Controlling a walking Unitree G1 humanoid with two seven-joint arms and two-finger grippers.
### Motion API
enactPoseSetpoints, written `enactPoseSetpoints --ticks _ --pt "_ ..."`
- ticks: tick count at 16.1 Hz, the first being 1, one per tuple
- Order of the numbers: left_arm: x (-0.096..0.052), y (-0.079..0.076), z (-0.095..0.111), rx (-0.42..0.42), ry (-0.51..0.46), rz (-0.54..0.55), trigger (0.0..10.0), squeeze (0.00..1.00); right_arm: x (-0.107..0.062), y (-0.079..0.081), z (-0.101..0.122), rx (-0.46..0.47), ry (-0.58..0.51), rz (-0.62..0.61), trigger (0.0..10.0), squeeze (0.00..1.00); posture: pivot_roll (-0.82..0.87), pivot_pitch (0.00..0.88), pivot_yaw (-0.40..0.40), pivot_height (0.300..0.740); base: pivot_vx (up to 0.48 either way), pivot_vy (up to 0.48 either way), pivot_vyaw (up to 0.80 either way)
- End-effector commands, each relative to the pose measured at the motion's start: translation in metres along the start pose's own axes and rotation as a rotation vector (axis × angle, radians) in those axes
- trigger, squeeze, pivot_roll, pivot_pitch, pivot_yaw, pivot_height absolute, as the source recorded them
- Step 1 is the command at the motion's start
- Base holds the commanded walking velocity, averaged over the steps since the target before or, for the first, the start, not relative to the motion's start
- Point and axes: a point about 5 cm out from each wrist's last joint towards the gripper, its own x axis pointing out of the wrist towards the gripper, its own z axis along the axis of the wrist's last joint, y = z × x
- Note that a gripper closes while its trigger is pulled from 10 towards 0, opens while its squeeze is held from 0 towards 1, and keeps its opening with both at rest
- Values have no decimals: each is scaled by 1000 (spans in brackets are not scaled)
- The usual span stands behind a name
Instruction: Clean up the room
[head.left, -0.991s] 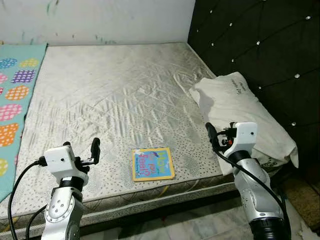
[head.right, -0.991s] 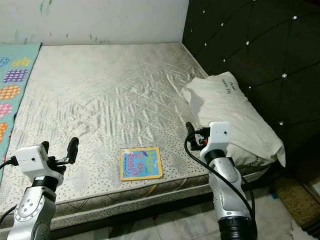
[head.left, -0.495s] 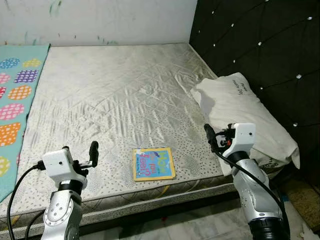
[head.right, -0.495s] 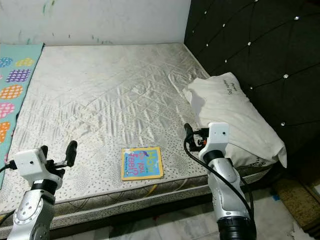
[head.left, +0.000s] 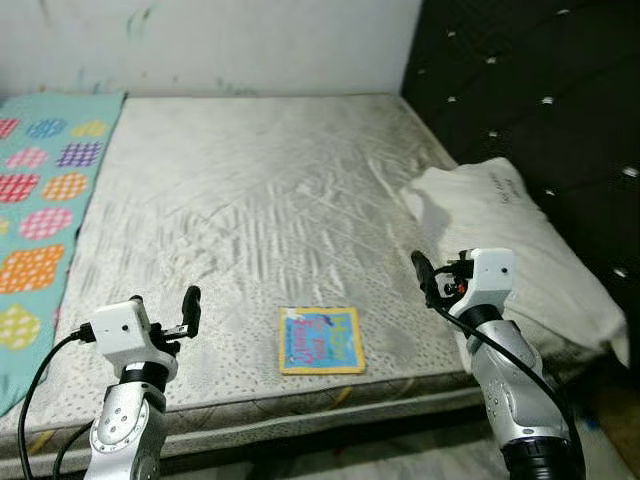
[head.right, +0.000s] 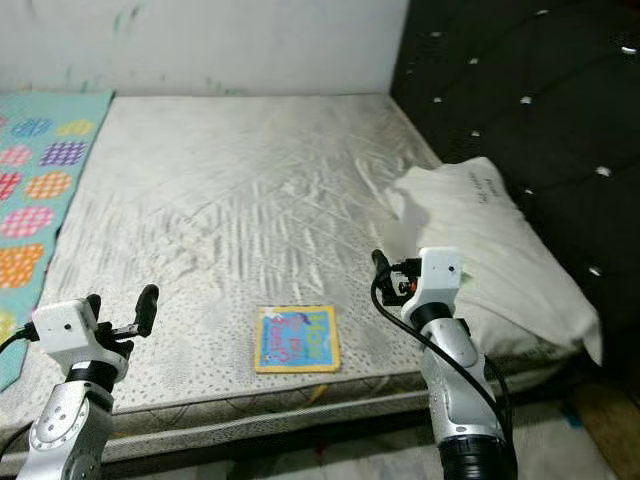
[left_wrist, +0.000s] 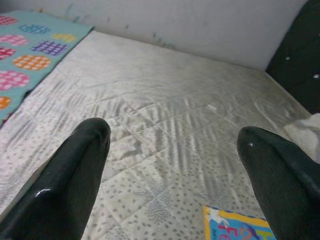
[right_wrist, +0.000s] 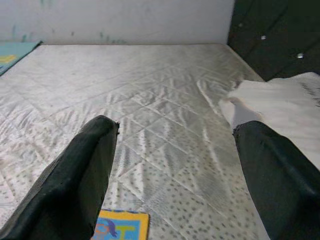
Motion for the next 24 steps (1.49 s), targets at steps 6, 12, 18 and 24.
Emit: enactPoseSetpoints --ticks 6,12,18,24 --pt "2 -1 4 4 -5 -16 10000 0 0 -4 2 3 0 -22 10000 0 -67 54 -40 740 233 0 0" --pt "3 -1 4 9 -4 -15 10000 0 0 -5 2 2 -2 -26 10000 0 -68 51 -40 740 327 0 0" --pt "3 0 4 -13 -8 -7 10000 0 1 -4 3 -23 -11 -20 10000 0 -67 52 -39 740 95 0 0" --pt "2 9 6 -26 -4 85 10000 0 3 4 4 -23 -14 13 10000 0 -62 66 -43 740 0 0 0"
